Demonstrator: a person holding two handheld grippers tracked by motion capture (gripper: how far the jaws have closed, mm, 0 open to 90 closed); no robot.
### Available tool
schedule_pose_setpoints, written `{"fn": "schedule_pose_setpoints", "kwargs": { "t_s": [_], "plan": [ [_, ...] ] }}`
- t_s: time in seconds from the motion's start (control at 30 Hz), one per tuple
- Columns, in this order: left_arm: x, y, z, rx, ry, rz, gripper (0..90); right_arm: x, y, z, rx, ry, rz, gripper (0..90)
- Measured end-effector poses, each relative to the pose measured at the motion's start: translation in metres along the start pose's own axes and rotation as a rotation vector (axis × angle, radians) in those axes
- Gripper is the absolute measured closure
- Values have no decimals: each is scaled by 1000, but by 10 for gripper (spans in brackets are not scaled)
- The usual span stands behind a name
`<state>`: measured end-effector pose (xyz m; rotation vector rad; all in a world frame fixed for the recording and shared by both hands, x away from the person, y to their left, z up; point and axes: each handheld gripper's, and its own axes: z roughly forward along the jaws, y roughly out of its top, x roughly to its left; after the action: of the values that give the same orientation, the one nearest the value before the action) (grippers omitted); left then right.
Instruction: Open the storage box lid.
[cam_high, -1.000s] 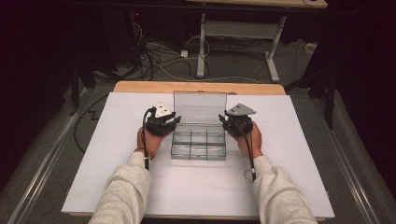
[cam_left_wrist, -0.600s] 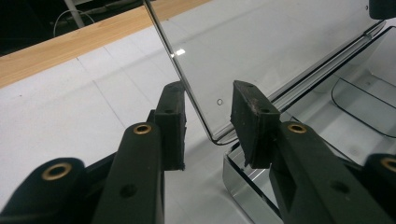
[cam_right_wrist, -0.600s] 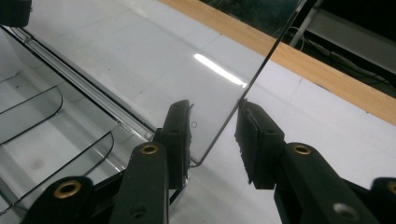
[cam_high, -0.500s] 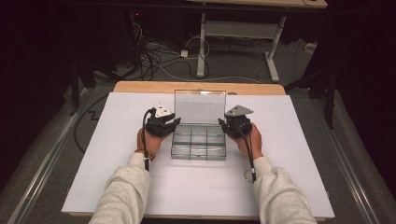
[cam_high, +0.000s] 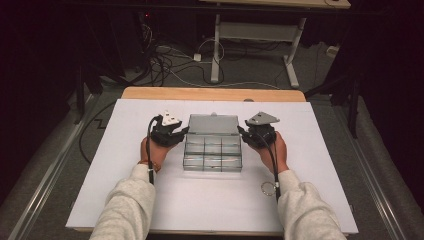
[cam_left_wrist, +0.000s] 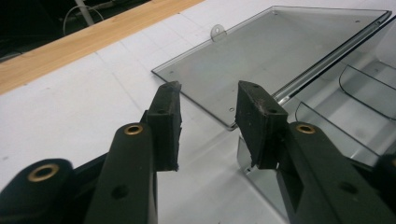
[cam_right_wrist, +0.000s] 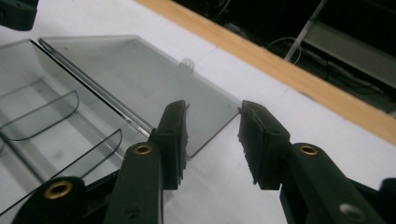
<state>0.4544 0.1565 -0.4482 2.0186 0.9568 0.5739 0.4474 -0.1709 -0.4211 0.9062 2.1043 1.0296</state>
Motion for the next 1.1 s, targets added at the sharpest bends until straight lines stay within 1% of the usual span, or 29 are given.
{"fn": "schedule_pose_setpoints", "kwargs": {
  "t_s": [0.1, 0.17, 0.2, 0.23, 0.27, 0.3, 0.33, 0.4, 0.43, 0.47, 0.57, 0.6, 0.67, 0.7, 0.73, 0.77, 0.8, 0.87, 0.9, 0.93, 0.97, 1.03, 1.07, 1.1],
  "plan": [
    [2, -2, -14, -19, -2, 14, 548, -4, 0, -19, -32, 11, 0, 591],
    [2, -3, -24, -15, -15, 45, 508, -6, -3, -31, -39, 17, -7, 575],
    [2, -5, -29, -17, -16, 64, 504, -6, -5, -37, -42, 26, -13, 562],
    [2, -7, -35, -16, -14, 79, 476, -6, -7, -43, -43, 31, -23, 539],
    [2, -10, -40, -20, -14, 87, 473, -6, -10, -49, -39, 39, -28, 520],
    [2, -14, -45, -27, -15, 88, 471, -6, -13, -54, -39, 51, -32, 507],
    [2, -17, -50, -27, -17, 90, 442, -6, -17, -59, -31, 59, -38, 488],
    [1, -25, -57, -27, -27, 95, 421, -7, -24, -68, -13, 71, -46, 458],
    [-1, -29, -61, -32, -36, 95, 376, -8, -29, -72, -9, 81, -42, 458],
    [-3, -33, -65, -39, -41, 102, 356, -8, -33, -76, -2, 85, -37, 456],
    [-11, -47, -75, -51, -51, 131, 302, -9, -47, -90, -2, 78, -43, 439],
    [-14, -52, -79, -60, -48, 141, 298, -9, -53, -95, -8, 74, -29, 427],
    [-20, -60, -84, -68, -42, 150, 253, -11, -63, -105, -20, 76, -10, 399],
    [-22, -64, -87, -64, -35, 163, 251, -12, -67, -110, -18, 72, -5, 384],
    [-24, -66, -89, -66, -22, 187, 245, -13, -71, -114, -13, 73, 0, 368],
    [-26, -69, -92, -64, -20, 192, 221, -14, -74, -119, -11, 75, -2, 359],
    [-28, -73, -94, -63, -36, 178, 215, -15, -77, -125, -16, 72, 5, 350],
    [-31, -80, -101, -76, -35, 193, 214, -15, -85, -134, -13, 72, 26, 330],
    [-33, -83, -104, -70, -45, 182, 214, -15, -90, -137, -4, 74, 30, 323],
    [-34, -86, -107, -80, -43, 187, 213, -14, -95, -140, 11, 73, 32, 317],
    [-35, -89, -110, -83, -43, 183, 213, -14, -100, -142, 26, 77, 31, 314],
    [-39, -96, -116, -71, -45, 181, 213, -12, -110, -143, 66, 93, 43, 300],
    [-40, -98, -119, -80, -46, 184, 213, -11, -115, -144, 85, 91, 40, 300],
    [-42, -102, -122, -78, -55, 168, 213, -10, -119, -145, 100, 89, 40, 300]
  ]
}}
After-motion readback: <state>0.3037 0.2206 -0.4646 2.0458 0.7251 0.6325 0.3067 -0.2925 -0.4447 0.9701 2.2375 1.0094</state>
